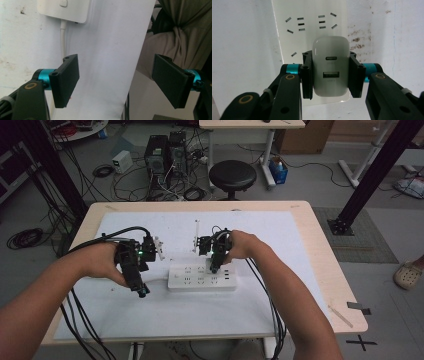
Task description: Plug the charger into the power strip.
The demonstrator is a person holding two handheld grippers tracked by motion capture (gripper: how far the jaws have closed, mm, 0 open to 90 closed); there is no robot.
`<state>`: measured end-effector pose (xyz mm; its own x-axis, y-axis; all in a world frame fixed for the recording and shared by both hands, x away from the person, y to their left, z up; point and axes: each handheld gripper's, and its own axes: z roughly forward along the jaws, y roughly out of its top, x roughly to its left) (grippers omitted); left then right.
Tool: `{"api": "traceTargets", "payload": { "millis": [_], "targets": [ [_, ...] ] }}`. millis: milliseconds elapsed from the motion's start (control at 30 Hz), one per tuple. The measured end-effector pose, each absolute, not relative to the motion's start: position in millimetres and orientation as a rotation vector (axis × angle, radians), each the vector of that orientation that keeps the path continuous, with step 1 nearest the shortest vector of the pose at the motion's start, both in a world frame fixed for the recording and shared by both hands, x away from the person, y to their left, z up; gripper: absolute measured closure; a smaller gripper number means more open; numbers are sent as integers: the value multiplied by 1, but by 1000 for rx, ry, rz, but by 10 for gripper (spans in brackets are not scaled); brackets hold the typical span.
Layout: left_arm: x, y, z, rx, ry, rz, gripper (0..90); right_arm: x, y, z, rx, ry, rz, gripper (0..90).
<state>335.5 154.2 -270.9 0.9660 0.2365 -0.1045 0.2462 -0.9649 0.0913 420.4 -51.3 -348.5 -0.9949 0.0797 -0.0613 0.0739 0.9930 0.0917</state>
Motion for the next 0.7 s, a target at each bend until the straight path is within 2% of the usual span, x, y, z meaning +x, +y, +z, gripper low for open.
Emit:
{"api": "traceTargets", "payload": {
  "millis": [700],
  "targets": [
    [348, 152, -278, 2999, 380, -158, 197, 418, -48, -355, 120, 3064, 97, 626]
  ]
}}
